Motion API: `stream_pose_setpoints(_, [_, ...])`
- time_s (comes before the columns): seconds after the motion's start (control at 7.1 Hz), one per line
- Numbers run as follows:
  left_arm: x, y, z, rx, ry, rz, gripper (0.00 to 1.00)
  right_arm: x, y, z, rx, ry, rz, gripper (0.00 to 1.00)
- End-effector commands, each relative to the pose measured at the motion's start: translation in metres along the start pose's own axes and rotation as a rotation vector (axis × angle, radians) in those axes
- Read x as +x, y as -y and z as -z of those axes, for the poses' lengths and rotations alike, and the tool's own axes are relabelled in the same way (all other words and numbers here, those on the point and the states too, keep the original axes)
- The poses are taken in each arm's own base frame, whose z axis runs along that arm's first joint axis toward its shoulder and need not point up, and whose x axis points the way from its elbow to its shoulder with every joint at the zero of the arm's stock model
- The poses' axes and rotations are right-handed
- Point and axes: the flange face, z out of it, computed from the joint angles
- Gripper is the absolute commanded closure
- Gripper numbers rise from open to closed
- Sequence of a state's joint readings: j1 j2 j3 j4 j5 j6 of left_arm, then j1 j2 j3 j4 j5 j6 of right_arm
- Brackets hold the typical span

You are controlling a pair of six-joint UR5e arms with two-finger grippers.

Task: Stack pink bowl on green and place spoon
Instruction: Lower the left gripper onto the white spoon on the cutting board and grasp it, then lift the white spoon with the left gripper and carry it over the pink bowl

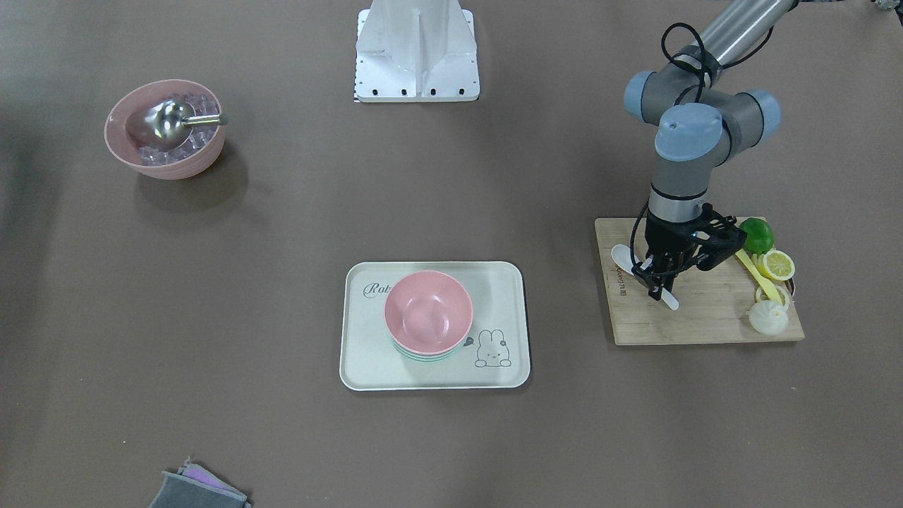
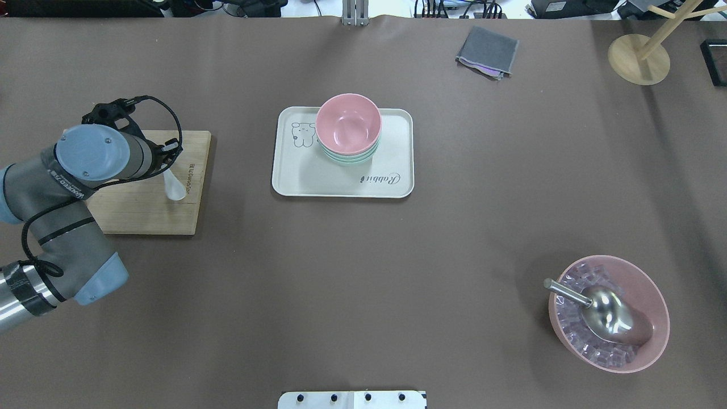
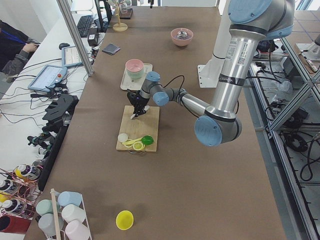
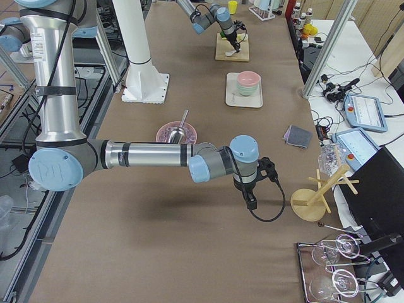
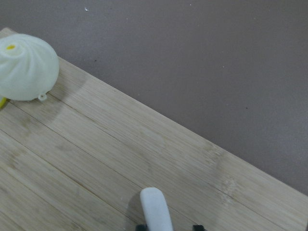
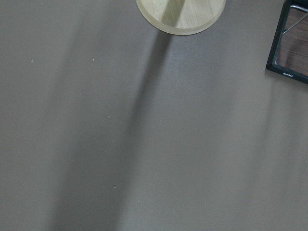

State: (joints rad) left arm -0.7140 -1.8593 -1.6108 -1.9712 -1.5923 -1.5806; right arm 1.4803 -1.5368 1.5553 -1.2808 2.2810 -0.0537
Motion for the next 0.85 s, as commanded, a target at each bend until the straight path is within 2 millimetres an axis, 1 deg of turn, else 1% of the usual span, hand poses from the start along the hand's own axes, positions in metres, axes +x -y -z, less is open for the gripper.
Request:
stream_pose_setpoints(0.0, [0.009, -0.001, 0.011, -0.002, -0.026, -0.003, 1.00, 0.001, -0.001, -0.001, -0.002, 0.000, -0.002, 0.00])
stream_pose_setpoints(0.14, [0.017, -0.002, 0.026, -0.009, -0.058, -0.004, 1.00, 0.002, -0.004, -0.002, -0.006, 0.000, -0.005, 0.00])
stream_pose_setpoints(0.28, [0.031, -0.002, 0.048, -0.013, -0.106, -0.001, 1.00, 0.005, -0.012, -0.006, -0.016, -0.001, -0.014, 0.00])
stream_pose_setpoints(0.42, [0.061, 0.004, 0.067, -0.005, -0.133, 0.016, 1.00, 0.005, -0.014, -0.007, -0.018, -0.002, -0.020, 0.00])
stream_pose_setpoints(0.56, [0.106, 0.007, 0.089, 0.001, -0.105, 0.048, 1.00, 0.007, -0.017, -0.008, -0.021, -0.004, -0.026, 0.00])
stream_pose_setpoints(0.7, [0.151, 0.007, 0.118, -0.001, -0.098, 0.104, 1.00, 0.011, -0.025, -0.010, -0.031, -0.016, -0.027, 0.00])
